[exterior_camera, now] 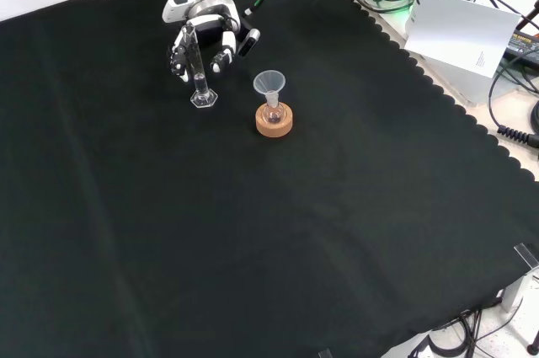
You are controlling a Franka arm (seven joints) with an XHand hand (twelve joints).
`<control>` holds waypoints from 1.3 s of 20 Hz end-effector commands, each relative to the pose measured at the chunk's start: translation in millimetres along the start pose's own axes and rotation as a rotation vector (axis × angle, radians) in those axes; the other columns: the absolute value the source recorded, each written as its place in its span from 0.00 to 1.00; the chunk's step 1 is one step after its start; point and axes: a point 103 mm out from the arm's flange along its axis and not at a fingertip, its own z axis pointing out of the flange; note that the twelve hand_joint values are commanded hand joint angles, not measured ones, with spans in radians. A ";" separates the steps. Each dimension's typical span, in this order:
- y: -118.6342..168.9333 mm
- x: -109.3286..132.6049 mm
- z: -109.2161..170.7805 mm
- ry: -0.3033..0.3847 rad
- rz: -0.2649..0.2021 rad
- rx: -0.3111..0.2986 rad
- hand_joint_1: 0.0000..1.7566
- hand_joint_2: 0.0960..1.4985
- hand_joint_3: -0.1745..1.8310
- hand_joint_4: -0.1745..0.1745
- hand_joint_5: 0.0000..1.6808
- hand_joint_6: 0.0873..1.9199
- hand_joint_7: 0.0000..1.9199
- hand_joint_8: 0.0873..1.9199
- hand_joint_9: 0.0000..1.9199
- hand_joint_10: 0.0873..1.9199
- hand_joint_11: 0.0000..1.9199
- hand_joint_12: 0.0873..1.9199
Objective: Pick up the graduated cylinder.
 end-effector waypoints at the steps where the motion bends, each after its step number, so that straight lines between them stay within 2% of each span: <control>1: 0.8 -1.2 4.5 -0.006 0.002 0.010 0.64 0.41 0.41 0.65 0.42 0.17 0.38 0.21 0.52 0.10 0.39 0.54; 12: -2.8 -3.0 -4.7 -0.001 0.006 -0.012 0.64 0.45 0.40 0.65 0.42 0.22 0.40 0.22 0.55 0.08 0.42 0.53; 19: -1.5 -1.2 -4.3 -0.002 -0.006 0.015 0.64 0.46 0.40 0.65 0.42 0.23 0.41 0.22 0.57 0.07 0.44 0.51; 26: 0.4 -3.0 1.1 -0.016 0.005 0.015 0.64 0.45 0.40 0.65 0.40 0.23 0.40 0.22 0.56 0.06 0.43 0.51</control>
